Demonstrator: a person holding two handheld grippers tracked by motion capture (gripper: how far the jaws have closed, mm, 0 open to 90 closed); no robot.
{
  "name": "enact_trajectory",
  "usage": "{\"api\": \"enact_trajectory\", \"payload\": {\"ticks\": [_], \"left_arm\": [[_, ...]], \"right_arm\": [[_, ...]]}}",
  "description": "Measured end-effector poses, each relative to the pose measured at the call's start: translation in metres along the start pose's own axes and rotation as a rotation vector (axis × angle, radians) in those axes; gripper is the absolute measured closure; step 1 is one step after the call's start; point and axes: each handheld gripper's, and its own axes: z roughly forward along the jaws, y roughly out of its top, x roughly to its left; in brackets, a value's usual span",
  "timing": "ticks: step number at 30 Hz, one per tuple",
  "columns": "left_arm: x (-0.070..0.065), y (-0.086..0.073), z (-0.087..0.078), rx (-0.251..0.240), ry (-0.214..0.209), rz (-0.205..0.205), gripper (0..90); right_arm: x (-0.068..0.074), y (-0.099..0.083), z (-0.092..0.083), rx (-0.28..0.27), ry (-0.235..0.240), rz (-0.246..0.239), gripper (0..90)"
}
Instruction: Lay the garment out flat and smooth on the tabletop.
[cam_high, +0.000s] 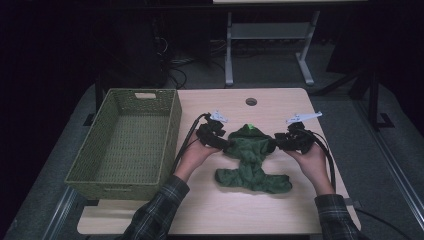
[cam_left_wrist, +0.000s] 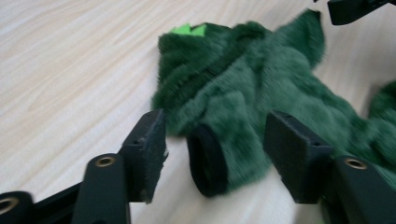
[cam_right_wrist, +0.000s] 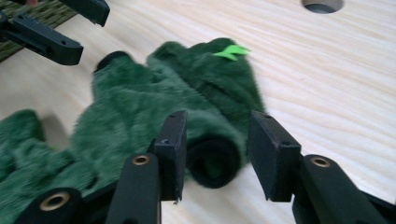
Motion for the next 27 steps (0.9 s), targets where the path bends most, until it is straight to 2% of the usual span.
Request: {"api": "enact_trajectory", "payload": {"ticks": [4, 7, 16, 21, 27], "left_arm": [[-0.008, -0.011, -0.008, 0.006, 0.005, 0.019, 33.0], [-0.012, -0.017, -0.014, -0.007, 0.015, 0.036, 29.1], [-0.031, -0.035, -0.034, -0.038, 0.022, 0.038, 21.2], [-0.045, -0.049, -0.04, -0.018, 0.012, 0.055, 13.8], [-0.06, -0.072, -0.046, -0.005, 0.008, 0.068, 12.7]], "right_arm": [[0.01, -0.004, -0.001, -0.021, 0.007, -0.014, 56.1], [0.017, -0.006, 0.0, -0.01, 0.022, -0.032, 55.3], [0.044, -0.008, -0.004, -0.036, 0.048, -0.086, 55.2], [0.056, -0.008, -0.007, -0.043, 0.08, -0.102, 56.0], [0.068, -0.006, -0.008, -0.058, 0.114, -0.122, 59.4]]}}
